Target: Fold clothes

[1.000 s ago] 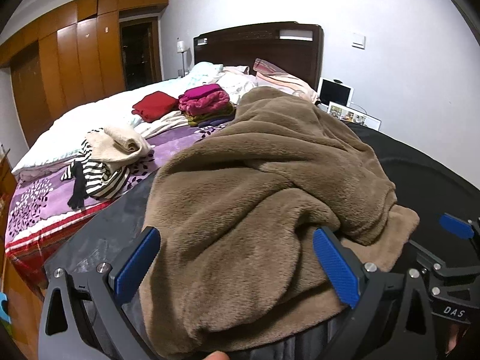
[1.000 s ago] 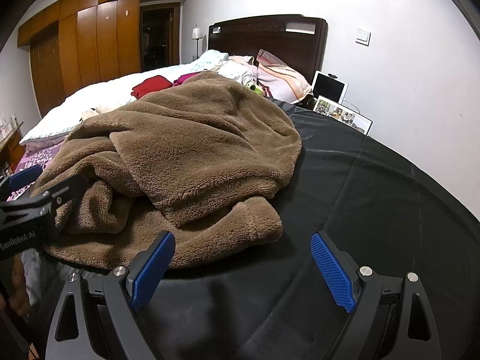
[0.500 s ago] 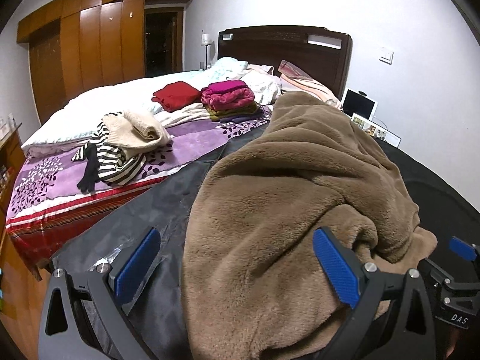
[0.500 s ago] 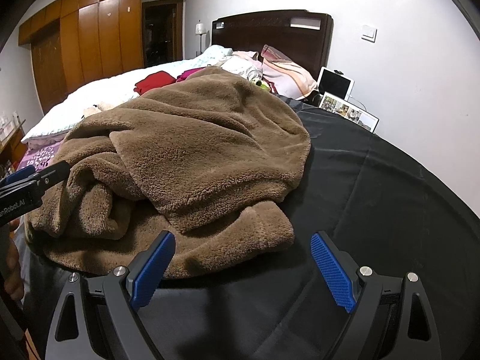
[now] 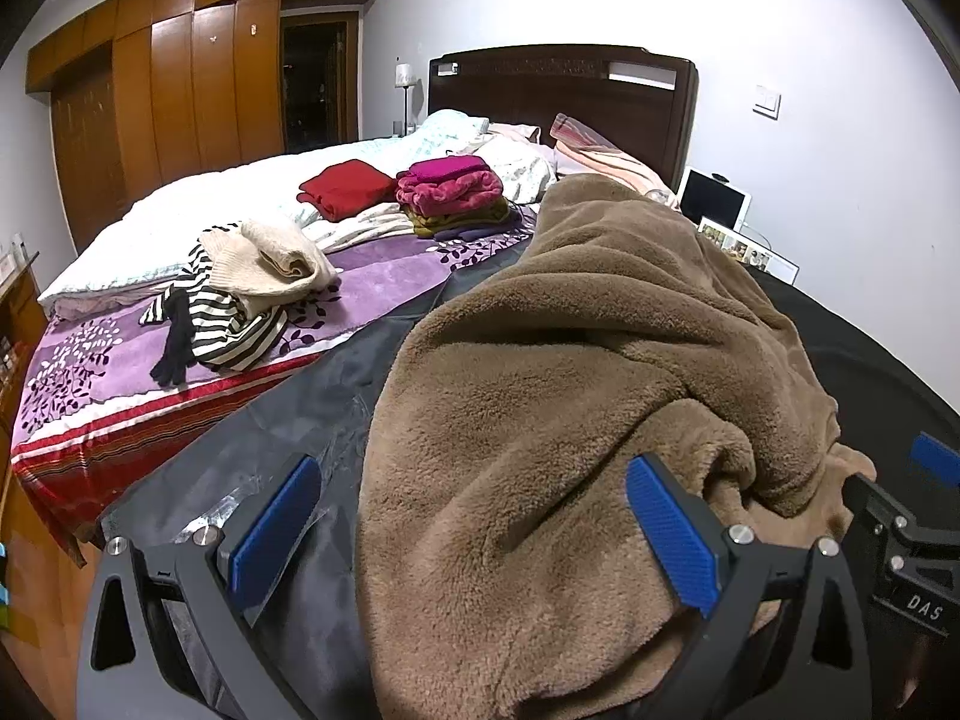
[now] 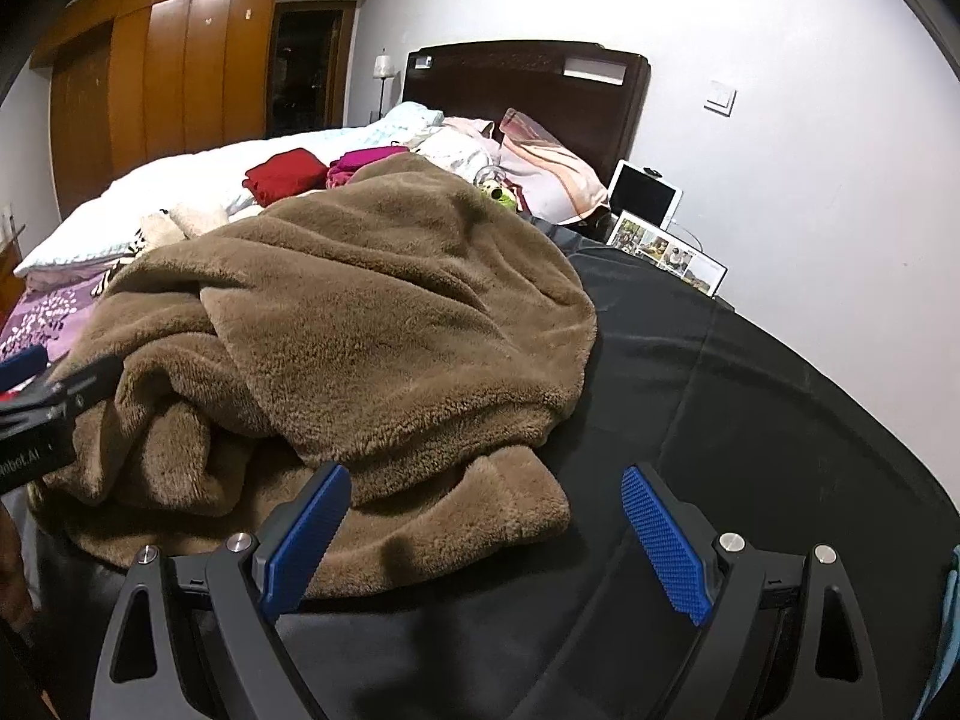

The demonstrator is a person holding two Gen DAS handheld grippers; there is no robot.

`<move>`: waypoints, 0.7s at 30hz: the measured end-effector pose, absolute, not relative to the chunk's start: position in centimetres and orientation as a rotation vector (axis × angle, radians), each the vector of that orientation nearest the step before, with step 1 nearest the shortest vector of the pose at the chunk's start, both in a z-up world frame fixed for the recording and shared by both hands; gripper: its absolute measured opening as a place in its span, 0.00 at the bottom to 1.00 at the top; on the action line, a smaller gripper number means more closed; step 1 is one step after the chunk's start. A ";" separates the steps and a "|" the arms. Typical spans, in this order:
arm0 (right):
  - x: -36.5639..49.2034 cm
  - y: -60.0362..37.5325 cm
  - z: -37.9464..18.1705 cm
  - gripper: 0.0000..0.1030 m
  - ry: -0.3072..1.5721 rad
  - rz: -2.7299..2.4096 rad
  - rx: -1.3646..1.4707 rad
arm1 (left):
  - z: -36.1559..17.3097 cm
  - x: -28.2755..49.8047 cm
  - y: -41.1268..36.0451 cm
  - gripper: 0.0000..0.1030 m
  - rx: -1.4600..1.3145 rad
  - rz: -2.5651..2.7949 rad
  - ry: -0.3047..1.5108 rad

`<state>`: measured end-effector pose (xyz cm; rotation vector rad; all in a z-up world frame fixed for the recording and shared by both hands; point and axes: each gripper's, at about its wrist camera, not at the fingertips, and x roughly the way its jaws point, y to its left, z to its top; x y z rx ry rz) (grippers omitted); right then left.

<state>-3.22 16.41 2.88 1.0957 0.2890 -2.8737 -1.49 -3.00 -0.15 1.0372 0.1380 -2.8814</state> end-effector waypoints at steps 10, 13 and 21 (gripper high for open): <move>-3.6 14.7 2.7 0.91 0.304 -2.828 1.084 | 0.0 -1.4 -3.9 0.99 1.025 -2.871 0.155; -3.9 14.3 2.6 0.91 0.298 -2.814 1.088 | 0.0 -1.6 -4.4 0.99 1.019 -2.859 0.168; -4.2 14.1 2.4 0.91 0.280 -2.804 1.097 | -0.4 -1.7 -4.8 0.99 1.027 -2.851 0.180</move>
